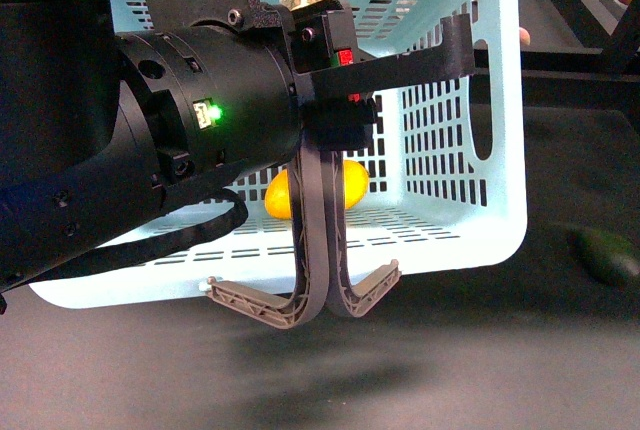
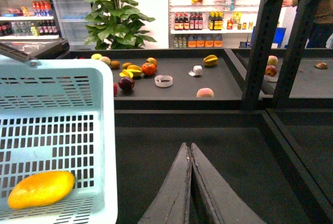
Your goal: Pick mango with right arm and hold basket with left
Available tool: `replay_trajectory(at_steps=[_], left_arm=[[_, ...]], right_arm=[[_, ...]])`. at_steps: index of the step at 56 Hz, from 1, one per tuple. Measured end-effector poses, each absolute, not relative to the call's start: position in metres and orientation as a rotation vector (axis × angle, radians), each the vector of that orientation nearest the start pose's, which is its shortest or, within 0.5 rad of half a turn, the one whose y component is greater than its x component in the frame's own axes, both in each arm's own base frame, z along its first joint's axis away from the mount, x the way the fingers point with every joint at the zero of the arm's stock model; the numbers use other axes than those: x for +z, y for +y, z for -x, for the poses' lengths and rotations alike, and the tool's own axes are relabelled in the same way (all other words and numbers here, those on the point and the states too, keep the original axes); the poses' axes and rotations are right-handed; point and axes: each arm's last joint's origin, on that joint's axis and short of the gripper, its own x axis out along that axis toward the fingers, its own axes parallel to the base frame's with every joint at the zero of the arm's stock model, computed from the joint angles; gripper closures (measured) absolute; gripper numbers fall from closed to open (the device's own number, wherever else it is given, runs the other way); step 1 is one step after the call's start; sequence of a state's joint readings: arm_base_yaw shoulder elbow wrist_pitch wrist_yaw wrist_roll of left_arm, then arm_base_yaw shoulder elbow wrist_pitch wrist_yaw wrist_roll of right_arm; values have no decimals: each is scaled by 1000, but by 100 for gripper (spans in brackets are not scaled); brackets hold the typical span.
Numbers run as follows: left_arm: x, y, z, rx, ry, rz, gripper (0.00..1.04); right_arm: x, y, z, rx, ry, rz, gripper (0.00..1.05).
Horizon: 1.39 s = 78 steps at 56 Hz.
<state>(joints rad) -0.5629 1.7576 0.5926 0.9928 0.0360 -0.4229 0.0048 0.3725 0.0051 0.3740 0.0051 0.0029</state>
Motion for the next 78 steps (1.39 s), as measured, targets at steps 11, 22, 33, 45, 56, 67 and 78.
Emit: replay_trajectory(at_steps=[11,22,33,45,56,67,78], left_arm=[[145,-170,-267,-551,292,362,100],[145,-170,-267,-551,292,362,100],[145,-170,-267,-551,292,363,100],[145,-170,-267,-551,291,362,100],[145,-170,-267,-552,291,361,100],[145,-170,-267,-551,291,360,100],[145,-170,-267,-551,291,362,100]], right_arm=[[169,0,-116,4,-8,-2,103],[168,0,-112,3,-9,-2,103],[168,0,-109,3,-9,-2,103],[166,0,-98,5,-6,-1,103],[165,0,-98,5,-3,-1,103],[165,0,-98,4,-3,-1,103],[165,0,-98,4,-3,1,83]])
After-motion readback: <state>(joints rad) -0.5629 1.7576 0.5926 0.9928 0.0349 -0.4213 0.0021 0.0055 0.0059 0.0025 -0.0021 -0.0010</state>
